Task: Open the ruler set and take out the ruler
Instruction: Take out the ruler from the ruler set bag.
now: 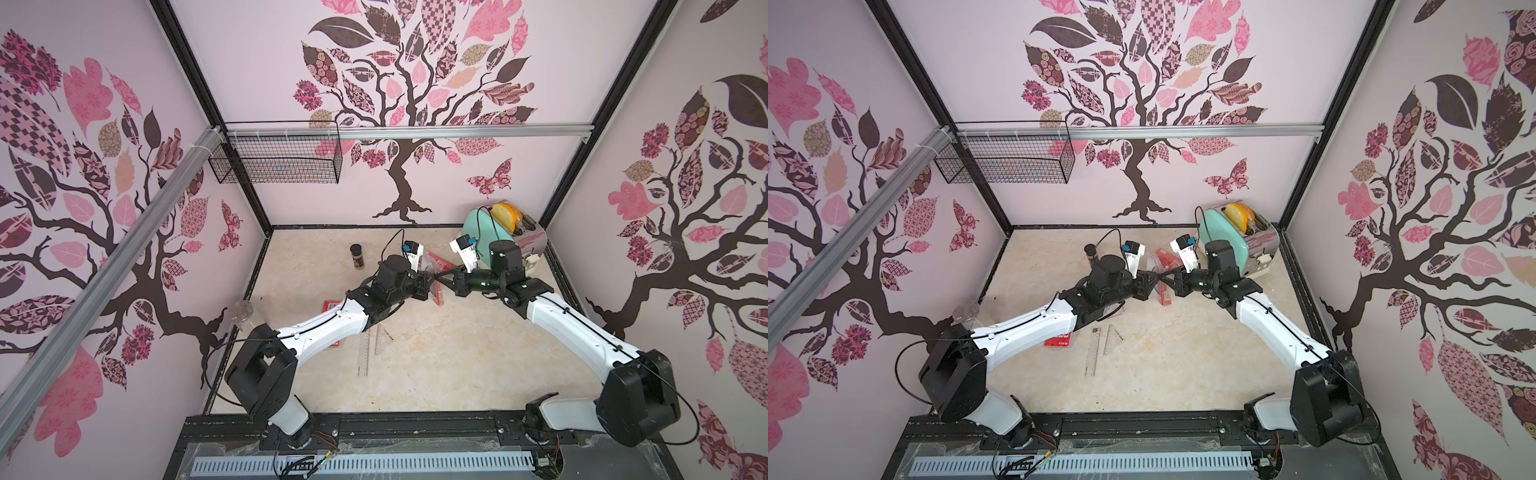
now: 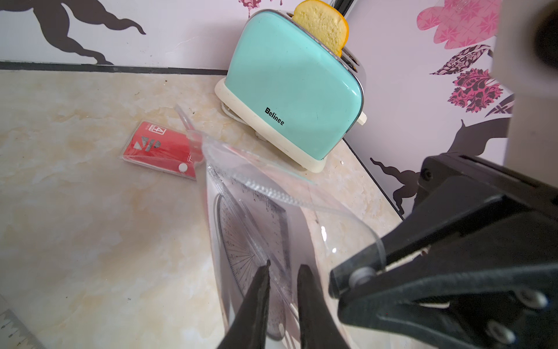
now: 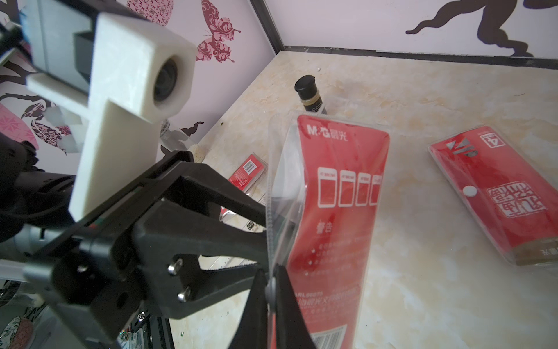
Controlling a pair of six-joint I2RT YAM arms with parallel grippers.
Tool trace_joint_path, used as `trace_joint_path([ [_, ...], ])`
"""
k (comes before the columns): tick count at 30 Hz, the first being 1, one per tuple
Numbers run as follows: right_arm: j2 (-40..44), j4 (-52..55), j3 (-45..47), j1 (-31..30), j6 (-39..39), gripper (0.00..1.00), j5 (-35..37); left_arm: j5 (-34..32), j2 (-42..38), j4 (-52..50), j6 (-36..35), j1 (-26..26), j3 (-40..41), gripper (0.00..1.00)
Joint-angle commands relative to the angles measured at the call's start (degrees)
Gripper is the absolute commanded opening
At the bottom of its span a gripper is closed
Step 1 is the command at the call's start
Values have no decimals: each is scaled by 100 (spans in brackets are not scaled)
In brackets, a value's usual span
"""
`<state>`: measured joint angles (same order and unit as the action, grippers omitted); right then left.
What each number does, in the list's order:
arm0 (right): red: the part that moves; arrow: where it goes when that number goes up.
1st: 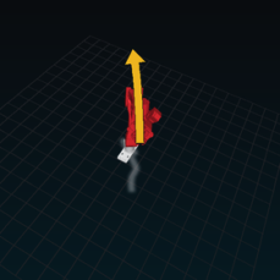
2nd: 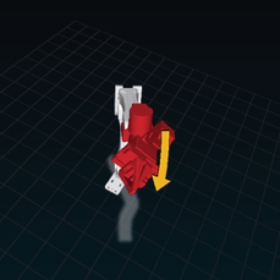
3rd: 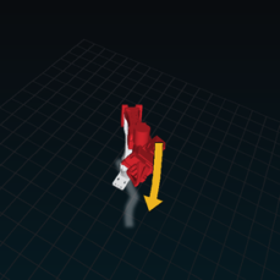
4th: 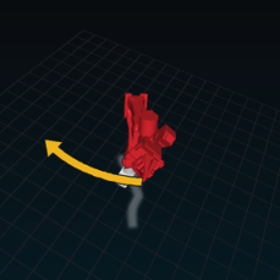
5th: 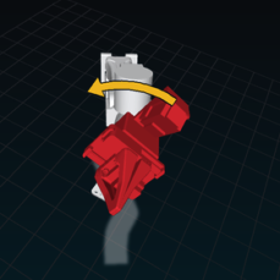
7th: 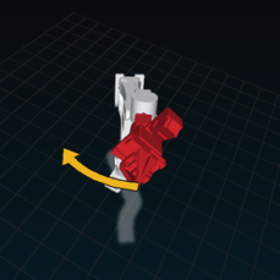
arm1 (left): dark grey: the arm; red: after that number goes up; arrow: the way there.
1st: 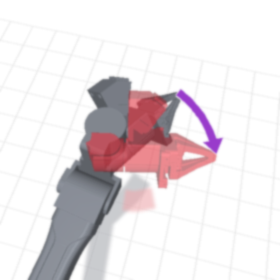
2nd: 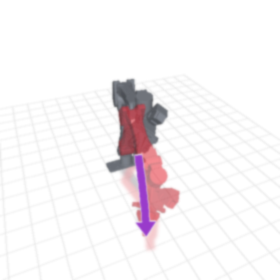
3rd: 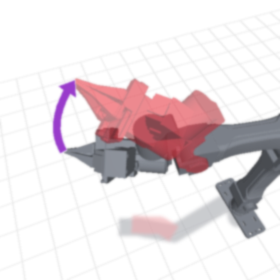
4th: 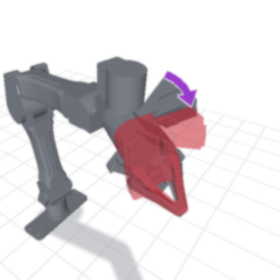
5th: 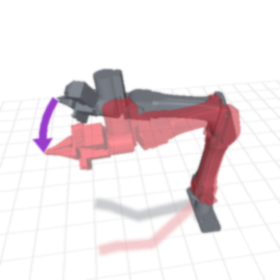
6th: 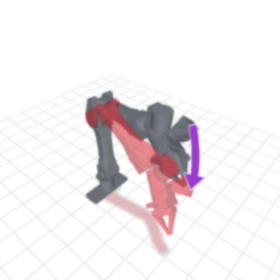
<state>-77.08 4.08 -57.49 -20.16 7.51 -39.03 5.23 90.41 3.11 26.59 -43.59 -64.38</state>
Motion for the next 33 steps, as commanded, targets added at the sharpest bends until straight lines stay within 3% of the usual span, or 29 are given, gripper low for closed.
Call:
trace_joint_path([
  [1,89,-56,-140,4,-64,0,-5,132,147,-285,-101,19,-252,18],
  [11,143,-45,-126,4,-64,0,22,65,509,-924,-180,18,-694,17],
  [23,185,-82,-97,6,-67,0,16,-48,669,-883,-56,18,-805,12],
  [33,52,46,-94,4,-210,0,376,-169,523,-900,-33,18,-761,0],
])
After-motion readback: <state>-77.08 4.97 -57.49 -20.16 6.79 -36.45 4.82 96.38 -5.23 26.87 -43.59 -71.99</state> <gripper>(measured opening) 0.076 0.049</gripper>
